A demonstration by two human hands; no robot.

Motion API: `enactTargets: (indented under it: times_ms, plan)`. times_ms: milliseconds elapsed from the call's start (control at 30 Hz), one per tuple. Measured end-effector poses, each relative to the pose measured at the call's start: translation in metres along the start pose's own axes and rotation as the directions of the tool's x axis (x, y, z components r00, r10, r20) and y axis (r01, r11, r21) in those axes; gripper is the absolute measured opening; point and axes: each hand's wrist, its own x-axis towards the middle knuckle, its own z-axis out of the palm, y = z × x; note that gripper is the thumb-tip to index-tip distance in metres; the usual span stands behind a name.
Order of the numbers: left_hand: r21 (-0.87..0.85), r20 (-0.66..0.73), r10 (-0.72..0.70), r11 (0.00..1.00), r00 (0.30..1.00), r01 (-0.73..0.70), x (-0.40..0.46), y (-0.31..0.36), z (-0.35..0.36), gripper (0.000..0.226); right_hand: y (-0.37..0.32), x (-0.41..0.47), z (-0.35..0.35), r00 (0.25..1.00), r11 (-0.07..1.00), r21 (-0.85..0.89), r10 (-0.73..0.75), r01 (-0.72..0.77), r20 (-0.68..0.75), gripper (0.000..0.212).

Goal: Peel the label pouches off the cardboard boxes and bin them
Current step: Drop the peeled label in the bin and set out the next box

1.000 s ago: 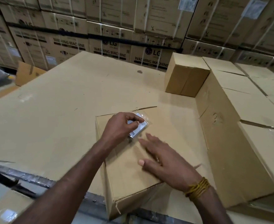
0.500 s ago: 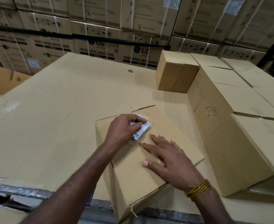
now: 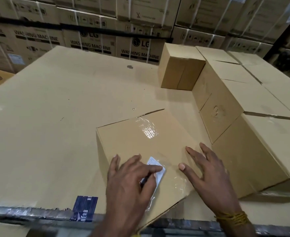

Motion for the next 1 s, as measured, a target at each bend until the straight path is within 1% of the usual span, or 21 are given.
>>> enactTargets:
  times_ms: [67, 100, 200, 267, 300, 367, 433, 500, 567, 700, 733, 800, 867, 1000]
  plan:
    - [-0.024, -0.003, -0.014, 1.000, 1.000, 0.014, 0.015, -0.004, 0.004, 0.028, 0.002, 0.005, 0.003, 0.999, 1.000, 0.014, -0.010, 0.011, -0.037, 0.071]
    - [-0.040, 0.003, -0.010, 0.999, 1.000, 0.010, 0.026, -0.007, 0.006, 0.029, 0.004, 0.008, 0.004, 0.999, 0.999, 0.016, -0.031, 0.032, -0.027, 0.072]
    - [-0.041, 0.066, 0.025, 0.999, 0.998, -0.022, 0.065, -0.015, 0.013, 0.028, 0.015, 0.019, 0.001, 0.984, 0.986, -0.036, -0.160, 0.163, 0.085, 0.072]
    - [-0.063, 0.127, 0.032, 0.998, 0.991, -0.024, 0.094, -0.019, 0.020, 0.024, 0.020, 0.031, -0.003, 0.968, 0.971, -0.100, -0.200, 0.217, 0.151, 0.073]
    - [-0.079, 0.154, 0.039, 0.997, 0.987, -0.027, 0.110, -0.020, 0.024, 0.023, 0.022, 0.039, -0.004, 0.968, 0.966, -0.138, -0.194, 0.217, 0.161, 0.077]
    - [-0.091, 0.218, 0.045, 0.996, 0.975, -0.026, 0.141, -0.023, 0.034, 0.022, 0.024, 0.057, -0.005, 0.978, 0.961, -0.204, -0.160, 0.186, 0.136, 0.086]
    - [-0.094, 0.287, 0.020, 0.996, 0.958, 0.007, 0.170, -0.020, 0.044, 0.019, 0.027, 0.078, -0.008, 0.987, 0.966, -0.212, -0.126, 0.145, 0.100, 0.093]
    - [-0.109, 0.324, -0.038, 0.991, 0.945, 0.078, 0.192, -0.015, 0.054, 0.019, 0.031, 0.101, -0.011, 0.989, 0.973, -0.196, -0.106, 0.125, 0.103, 0.093]
    - [-0.083, 0.282, -0.071, 0.992, 0.957, 0.098, 0.211, -0.008, 0.067, 0.023, 0.037, 0.124, -0.016, 0.988, 0.975, -0.191, -0.093, 0.116, 0.125, 0.090]
    - [-0.012, 0.050, -0.087, 0.996, 0.995, 0.088, 0.249, 0.008, 0.100, 0.028, 0.055, 0.182, -0.028, 0.985, 0.980, -0.175, -0.069, 0.097, 0.161, 0.088]
    - [0.012, -0.011, -0.081, 0.997, 0.997, 0.082, 0.262, 0.010, 0.108, 0.028, 0.060, 0.198, -0.031, 0.984, 0.981, -0.173, -0.059, 0.088, 0.166, 0.088]
    - [0.135, -0.091, -0.024, 0.990, 0.996, 0.037, 0.290, 0.012, 0.125, 0.027, 0.068, 0.232, -0.035, 0.986, 0.981, -0.183, -0.037, 0.067, 0.163, 0.087]
    - [0.287, -0.091, 0.064, 0.957, 0.994, -0.036, 0.317, 0.013, 0.145, 0.027, 0.076, 0.267, -0.034, 0.991, 0.979, -0.200, -0.021, 0.048, 0.134, 0.086]
    - [0.490, 0.023, 0.148, 0.860, 0.989, -0.140, 0.365, 0.021, 0.187, 0.032, 0.091, 0.337, -0.032, 0.996, 0.979, -0.202, -0.006, 0.023, 0.085, 0.086]
